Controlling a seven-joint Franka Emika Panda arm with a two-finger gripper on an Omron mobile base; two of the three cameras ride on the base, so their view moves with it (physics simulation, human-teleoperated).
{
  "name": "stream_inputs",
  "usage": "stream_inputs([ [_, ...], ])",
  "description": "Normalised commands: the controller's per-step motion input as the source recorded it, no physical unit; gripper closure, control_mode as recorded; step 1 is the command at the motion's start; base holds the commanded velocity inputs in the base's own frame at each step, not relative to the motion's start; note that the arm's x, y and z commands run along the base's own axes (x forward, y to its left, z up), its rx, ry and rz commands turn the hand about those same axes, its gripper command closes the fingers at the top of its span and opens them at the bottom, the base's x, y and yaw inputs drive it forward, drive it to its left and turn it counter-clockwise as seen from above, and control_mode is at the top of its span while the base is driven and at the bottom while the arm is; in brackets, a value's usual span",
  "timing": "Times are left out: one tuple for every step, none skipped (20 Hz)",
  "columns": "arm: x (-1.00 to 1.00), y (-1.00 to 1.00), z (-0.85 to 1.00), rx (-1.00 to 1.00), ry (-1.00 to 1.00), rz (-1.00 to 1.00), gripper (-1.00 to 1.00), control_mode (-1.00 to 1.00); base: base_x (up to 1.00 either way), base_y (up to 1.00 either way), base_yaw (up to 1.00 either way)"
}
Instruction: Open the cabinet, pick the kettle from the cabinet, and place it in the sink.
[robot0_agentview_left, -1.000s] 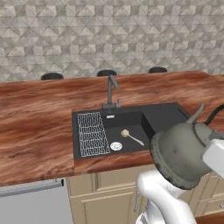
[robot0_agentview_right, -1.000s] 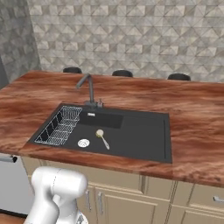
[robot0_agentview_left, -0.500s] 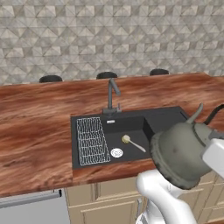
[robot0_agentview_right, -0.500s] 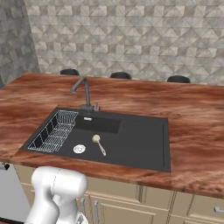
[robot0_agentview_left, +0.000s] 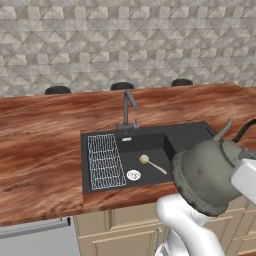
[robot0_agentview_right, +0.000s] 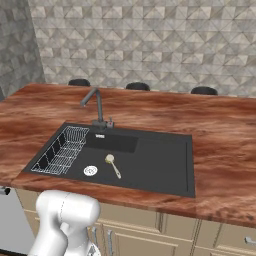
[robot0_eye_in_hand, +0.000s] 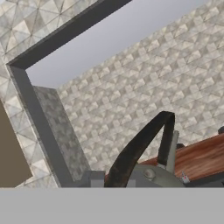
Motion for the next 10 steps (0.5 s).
stream_inputs([
  [0.0, 0.0, 0.0, 0.0, 0.0, 0.0, 1.0, 1.0, 0.13, 0.0, 0.0],
  [0.0, 0.0, 0.0, 0.0, 0.0, 0.0, 1.0, 1.0, 0.14, 0.0, 0.0],
  [0.0, 0.0, 0.0, 0.0, 0.0, 0.0, 1.0, 1.0, 0.15, -0.01, 0.0],
  [0.0, 0.0, 0.0, 0.0, 0.0, 0.0, 1.0, 1.0, 0.16, -0.05, 0.0],
  [0.14, -0.09, -0.06, 0.03, 0.06, 0.0, 1.0, -1.0, 0.0, 0.0, 0.0],
  [0.14, -0.08, -0.05, 0.02, 0.06, 0.0, 1.0, -1.0, 0.0, 0.0, 0.0],
  [0.13, -0.09, -0.04, 0.02, 0.04, 0.0, 1.0, -1.0, 0.0, 0.0, 0.0],
  [0.12, -0.09, -0.01, 0.02, 0.03, 0.0, 1.0, -1.0, 0.0, 0.0, 0.0],
  [0.15, -0.12, 0.0, 0.01, 0.02, 0.0, 1.0, -1.0, 0.0, 0.0, 0.0],
  [0.14, -0.14, 0.0, 0.01, 0.02, 0.0, 1.0, -1.0, 0.0, 0.0, 0.0],
])
